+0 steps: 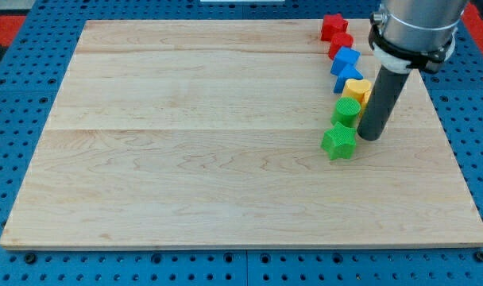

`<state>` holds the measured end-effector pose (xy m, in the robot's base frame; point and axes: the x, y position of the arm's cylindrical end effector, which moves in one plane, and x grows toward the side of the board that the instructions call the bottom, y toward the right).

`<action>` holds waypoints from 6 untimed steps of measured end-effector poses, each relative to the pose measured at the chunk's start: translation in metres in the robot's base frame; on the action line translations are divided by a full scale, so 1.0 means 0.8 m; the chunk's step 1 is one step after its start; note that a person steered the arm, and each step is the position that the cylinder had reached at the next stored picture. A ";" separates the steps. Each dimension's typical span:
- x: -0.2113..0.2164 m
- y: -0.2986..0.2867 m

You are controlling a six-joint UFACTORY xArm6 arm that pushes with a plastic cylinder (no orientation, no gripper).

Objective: Nudge the green star up

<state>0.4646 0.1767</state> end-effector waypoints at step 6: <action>0.061 -0.018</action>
